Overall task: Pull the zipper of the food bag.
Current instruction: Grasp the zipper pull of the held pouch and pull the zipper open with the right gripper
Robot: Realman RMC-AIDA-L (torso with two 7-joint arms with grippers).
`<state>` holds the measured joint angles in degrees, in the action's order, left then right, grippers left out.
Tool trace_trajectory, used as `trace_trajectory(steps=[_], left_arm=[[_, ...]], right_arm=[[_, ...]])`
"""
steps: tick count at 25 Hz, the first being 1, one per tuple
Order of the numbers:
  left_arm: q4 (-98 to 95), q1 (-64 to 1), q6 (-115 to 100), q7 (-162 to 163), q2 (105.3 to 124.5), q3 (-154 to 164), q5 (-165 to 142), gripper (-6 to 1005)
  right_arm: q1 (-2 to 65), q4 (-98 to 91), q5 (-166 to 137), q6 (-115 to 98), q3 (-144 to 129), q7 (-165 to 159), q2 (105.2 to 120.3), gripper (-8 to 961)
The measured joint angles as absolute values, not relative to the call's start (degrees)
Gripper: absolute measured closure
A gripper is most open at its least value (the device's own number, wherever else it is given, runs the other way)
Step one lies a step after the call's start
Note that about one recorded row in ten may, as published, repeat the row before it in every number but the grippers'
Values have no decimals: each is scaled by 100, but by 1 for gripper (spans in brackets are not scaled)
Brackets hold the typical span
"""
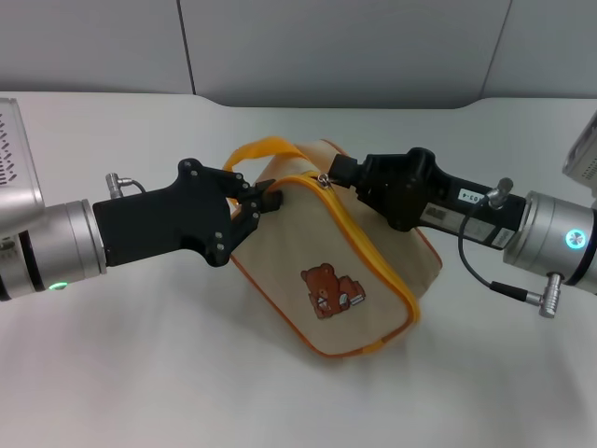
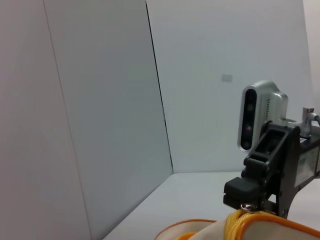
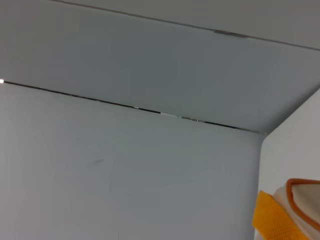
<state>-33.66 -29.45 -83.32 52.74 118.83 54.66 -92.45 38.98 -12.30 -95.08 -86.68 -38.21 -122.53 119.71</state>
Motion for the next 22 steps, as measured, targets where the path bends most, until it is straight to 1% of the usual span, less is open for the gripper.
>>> trace_trajectory(steps=[6,22], left_arm=[[-3352,-2946,-8283,5289,11884,5458,-9236,950],[-3330,-2954,-8115,5358,11880,5446,-9228,951]], right_arm=[[3791,-1231,-9311,-8800,-3821,-11716,11972,950],[3629,-1312,-9246,-8966,-3874,-11203,11934,953]])
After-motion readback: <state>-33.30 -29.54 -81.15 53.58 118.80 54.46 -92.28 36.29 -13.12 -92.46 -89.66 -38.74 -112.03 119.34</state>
